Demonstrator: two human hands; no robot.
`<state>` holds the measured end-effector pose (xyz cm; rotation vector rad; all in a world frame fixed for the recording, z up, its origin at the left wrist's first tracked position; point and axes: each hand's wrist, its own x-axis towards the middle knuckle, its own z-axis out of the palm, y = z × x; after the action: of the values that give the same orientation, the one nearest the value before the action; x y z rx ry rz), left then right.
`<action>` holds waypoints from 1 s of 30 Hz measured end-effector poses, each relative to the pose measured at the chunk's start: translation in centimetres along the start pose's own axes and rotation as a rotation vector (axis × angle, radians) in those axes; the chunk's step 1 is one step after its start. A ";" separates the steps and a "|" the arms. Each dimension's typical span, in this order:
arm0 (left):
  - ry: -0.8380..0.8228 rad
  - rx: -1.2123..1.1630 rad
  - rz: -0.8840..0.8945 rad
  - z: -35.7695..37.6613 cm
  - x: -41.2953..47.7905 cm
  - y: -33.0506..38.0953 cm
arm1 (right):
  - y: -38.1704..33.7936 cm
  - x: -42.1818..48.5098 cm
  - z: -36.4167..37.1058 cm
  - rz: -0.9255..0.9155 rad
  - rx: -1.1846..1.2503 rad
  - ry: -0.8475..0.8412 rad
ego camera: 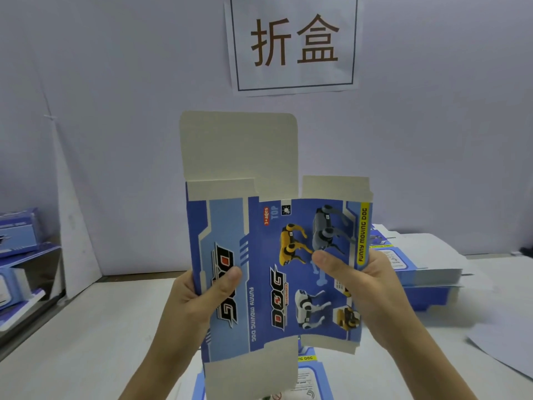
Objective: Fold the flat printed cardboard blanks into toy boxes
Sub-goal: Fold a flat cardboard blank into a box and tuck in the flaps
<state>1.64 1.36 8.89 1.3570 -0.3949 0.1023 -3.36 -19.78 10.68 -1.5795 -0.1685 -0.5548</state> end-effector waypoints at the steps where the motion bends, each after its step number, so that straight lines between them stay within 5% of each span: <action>1: 0.001 0.014 0.010 0.1 0.0 0.0 | -0.1 0.0 0.1 -0.013 0.005 0.016; 5: -0.010 0.107 0.111 0.2 0.1 0.5 | -0.6 -0.1 0.1 -0.075 0.037 0.060; 13: -0.085 0.297 0.272 0.4 -0.1 0.0 | -1.4 -0.9 0.9 -0.161 -0.011 -0.174; 20: -0.135 0.528 0.467 -0.9 -0.3 0.3 | -2.2 -0.5 -0.7 0.086 0.540 -0.392; 30: -0.195 0.704 0.753 -0.4 -1.0 1.9 | -1.6 -1.3 -1.7 0.166 0.501 -0.476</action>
<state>0.19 2.29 10.30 1.8443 -1.0954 0.7955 -5.62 -20.98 11.55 -1.1931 -0.4901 0.0110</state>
